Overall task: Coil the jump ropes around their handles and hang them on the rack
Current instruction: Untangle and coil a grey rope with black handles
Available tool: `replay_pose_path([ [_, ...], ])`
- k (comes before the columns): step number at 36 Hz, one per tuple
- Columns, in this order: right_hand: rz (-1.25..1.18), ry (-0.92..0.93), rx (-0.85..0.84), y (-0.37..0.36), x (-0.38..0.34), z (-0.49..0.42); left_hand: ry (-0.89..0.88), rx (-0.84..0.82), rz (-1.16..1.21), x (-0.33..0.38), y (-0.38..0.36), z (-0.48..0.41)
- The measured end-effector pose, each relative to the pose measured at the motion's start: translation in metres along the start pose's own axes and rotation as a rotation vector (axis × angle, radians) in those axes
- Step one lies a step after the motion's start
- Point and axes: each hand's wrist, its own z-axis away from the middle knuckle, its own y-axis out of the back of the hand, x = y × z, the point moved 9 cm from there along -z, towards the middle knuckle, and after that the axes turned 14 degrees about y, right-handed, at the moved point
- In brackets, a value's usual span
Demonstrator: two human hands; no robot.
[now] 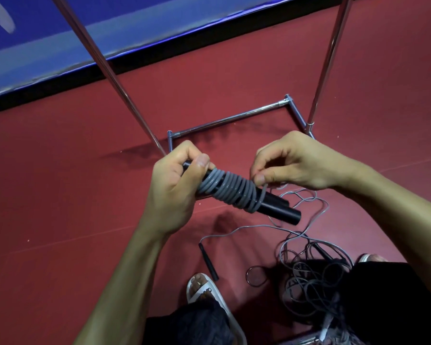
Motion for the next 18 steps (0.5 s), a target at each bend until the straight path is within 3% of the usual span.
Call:
replay_pose_path([
  [9,-0.516,0.114,0.298,-0.009,0.004,-0.004,0.068,0.071,0.404,0.002,0.002,0.002],
  [18,-1.077,0.076,0.331,-0.032,0.008,-0.001,0.089,0.036,0.592,0.0,0.0,0.0],
])
